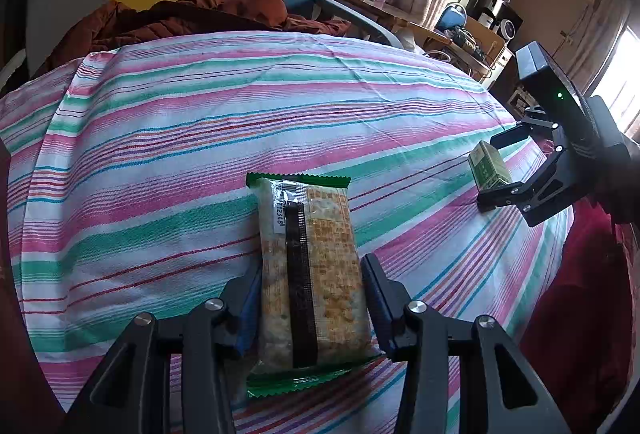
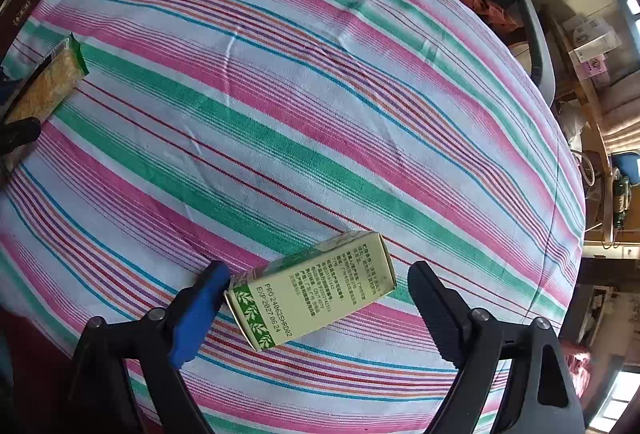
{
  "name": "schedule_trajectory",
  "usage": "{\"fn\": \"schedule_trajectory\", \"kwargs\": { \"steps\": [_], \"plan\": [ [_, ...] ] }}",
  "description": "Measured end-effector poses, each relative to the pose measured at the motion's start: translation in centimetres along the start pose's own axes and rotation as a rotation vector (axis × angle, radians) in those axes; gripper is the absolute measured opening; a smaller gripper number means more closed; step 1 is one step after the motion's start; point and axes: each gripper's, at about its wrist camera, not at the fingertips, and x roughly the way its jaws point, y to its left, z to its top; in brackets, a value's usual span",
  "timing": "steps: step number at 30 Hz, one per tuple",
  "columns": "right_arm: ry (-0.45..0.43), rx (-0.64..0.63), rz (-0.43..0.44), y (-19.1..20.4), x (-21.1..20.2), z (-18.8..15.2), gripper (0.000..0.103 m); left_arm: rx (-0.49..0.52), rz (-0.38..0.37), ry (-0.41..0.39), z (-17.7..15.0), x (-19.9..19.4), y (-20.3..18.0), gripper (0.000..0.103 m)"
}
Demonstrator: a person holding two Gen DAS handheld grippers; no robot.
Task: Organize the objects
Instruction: 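Carry the cracker bar and green box over the gold tray and release both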
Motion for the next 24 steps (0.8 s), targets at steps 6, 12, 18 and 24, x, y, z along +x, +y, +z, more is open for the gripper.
{"fn": "schedule_trajectory", "kwargs": {
  "steps": [6, 12, 18, 24],
  "plan": [
    [-0.018, 0.056, 0.016, -0.8, -0.4, -0.5, 0.08, 0.014, 0.012, -0.011, -0.2, 0.0, -0.2, 0.047],
    [-0.014, 0.087, -0.007, -1.5, -0.6, -0.2, 0.08, -0.003, 0.001, -0.009, -0.1, 0.0, 0.1, 0.047],
    [-0.01, 0.126, -0.076, -1.8, -1.4, 0.4, 0.079, 0.036, 0.028, -0.011, -0.2, 0.0, -0.5, 0.047],
    [-0.062, 0.209, -0.076, -1.8, -3.7, 1.4, 0.079, 0.02, 0.026, 0.0, -0.2, -0.6, -0.1, 0.044]
  ]
}}
